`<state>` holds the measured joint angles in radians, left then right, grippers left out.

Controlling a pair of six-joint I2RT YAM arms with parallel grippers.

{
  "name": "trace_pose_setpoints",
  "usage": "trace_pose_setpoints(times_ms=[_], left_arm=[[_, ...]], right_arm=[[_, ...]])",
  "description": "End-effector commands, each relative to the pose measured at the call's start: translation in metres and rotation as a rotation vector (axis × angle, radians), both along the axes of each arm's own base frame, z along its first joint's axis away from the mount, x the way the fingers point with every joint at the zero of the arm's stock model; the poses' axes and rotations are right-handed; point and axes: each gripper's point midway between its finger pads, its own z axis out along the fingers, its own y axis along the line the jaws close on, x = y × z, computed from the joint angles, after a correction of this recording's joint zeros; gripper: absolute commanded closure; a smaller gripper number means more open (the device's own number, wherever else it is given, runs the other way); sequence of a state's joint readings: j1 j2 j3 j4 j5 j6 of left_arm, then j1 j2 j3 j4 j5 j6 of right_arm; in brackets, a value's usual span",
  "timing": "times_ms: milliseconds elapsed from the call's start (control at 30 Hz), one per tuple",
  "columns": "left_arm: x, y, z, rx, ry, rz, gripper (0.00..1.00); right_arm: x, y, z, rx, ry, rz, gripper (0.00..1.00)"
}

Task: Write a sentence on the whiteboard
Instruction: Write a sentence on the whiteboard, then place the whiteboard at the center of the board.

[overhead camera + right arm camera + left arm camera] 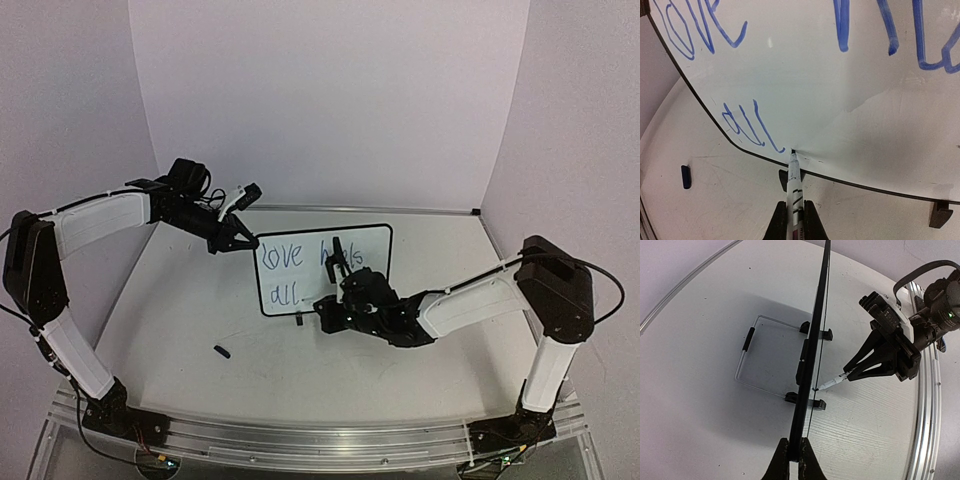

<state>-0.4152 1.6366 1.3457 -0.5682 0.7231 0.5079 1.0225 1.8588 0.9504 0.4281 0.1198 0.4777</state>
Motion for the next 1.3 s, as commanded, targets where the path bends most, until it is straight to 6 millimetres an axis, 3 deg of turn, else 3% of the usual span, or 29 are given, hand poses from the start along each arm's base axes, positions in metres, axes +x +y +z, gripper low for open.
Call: trace_pose_setpoints(times_ms=[0,533,733,867,1067,1267], left_arm=[[0.007,0.005,0.024,-0.009,-0.110,0.019,1.00],[0.007,0.005,0.022,-0.007,-0.106,0.019,1.00],[0.007,0.005,0.022,-0.006,-0.102,0.020,1.00],[0.006,0.006,0.023,-0.003,-0.097,0.018,1.00],[0.007,0.005,0.023,-0.004,-0.078,0.027,0.84],[0.008,0.005,0.023,-0.003,-0.066,0.034,0.68]], right_arm=[[0.007,-0.002,-0.001,0.009,-0.015,-0.042,1.00],[0.006,-0.002,0.008,0.018,-0.031,-0.030,1.00],[-0.022,0.014,0.038,0.085,-0.034,0.168,1.00],[-0.032,0.004,0.059,0.106,-0.056,0.192,1.00],[-0.028,-0.020,0.088,0.091,-0.117,0.115,1.00],[-0.023,-0.043,0.102,0.087,-0.168,0.029,1.00]])
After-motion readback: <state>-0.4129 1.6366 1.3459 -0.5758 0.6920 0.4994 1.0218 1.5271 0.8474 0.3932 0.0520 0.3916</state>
